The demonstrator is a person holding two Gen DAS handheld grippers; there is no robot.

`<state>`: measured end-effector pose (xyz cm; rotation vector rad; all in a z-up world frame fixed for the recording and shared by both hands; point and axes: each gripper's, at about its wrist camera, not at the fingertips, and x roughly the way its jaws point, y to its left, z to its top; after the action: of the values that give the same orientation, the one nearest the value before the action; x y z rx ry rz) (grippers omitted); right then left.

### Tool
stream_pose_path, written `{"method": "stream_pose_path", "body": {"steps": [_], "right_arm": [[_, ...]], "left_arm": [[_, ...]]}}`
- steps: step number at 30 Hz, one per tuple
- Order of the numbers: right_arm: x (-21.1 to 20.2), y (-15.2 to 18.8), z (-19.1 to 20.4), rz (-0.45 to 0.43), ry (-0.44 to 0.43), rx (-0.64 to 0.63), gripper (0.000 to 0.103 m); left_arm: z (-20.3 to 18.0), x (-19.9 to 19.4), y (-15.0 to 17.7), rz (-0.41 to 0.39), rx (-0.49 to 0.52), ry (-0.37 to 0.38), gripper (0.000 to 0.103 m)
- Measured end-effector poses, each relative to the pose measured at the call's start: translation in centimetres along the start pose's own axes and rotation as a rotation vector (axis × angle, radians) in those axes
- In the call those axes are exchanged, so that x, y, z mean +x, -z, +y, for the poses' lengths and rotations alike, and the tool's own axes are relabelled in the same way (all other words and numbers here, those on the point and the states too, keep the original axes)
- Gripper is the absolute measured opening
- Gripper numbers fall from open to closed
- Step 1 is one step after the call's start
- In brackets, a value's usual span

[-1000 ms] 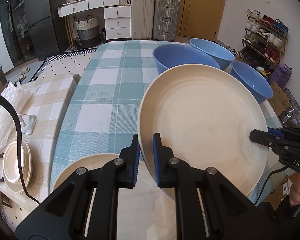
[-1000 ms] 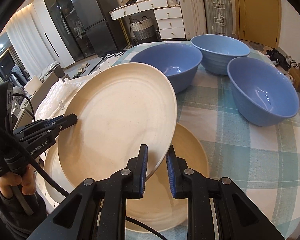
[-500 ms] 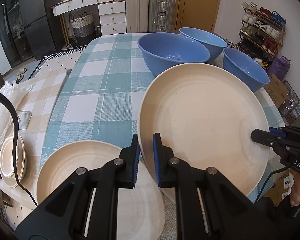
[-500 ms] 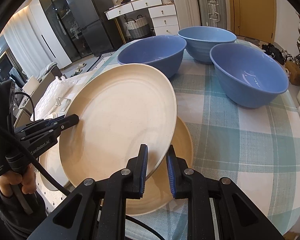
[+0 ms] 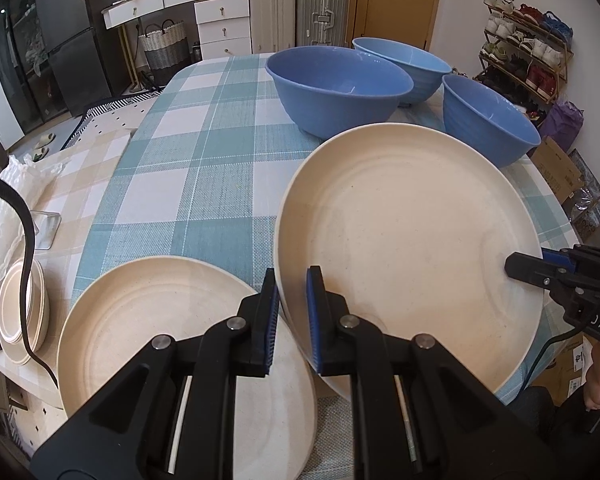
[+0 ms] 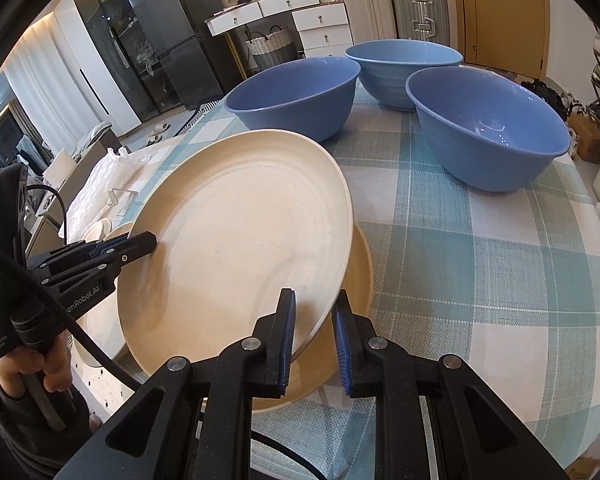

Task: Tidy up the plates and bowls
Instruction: 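Lift the cream plate with both grippers and carry it over another cream plate, then lower the plate onto the other cream plate and open both grippers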

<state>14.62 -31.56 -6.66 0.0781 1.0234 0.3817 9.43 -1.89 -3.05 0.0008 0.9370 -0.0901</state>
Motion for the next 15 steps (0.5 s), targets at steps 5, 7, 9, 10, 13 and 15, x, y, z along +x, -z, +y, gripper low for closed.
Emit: {"method": "stream_pose_path", "body": {"steps": [5, 7, 9, 10, 13, 15], "right_arm": [[0.5, 0.3, -0.3, 0.012, 0.004, -0.001, 0.019], [0.7, 0.4, -0.4, 0.017, 0.006, 0.0, 0.019], [0.9, 0.6, -0.5, 0.02, 0.01, -0.002, 0.019], [0.9, 0.7, -0.5, 0.021, 0.013, -0.003, 0.019], [1.1, 0.8, -0.6, 0.023, 0.018, -0.005, 0.019], [1.2, 0.9, -0.6, 0.023, 0.021, -0.005, 0.019]], "left_arm": [[-0.1, 0.6, 0.4, 0.013, 0.001, 0.005, 0.011], [-0.1, 0.8, 0.5, 0.015, 0.002, 0.007, 0.011], [-0.2, 1.0, 0.7, 0.019, 0.002, 0.009, 0.011], [-0.2, 1.1, 0.7, 0.022, 0.003, 0.009, 0.011], [-0.1, 1.5, 0.9, 0.028, 0.002, 0.013, 0.011], [-0.1, 1.7, 1.0, 0.028, 0.002, 0.016, 0.011]]}}
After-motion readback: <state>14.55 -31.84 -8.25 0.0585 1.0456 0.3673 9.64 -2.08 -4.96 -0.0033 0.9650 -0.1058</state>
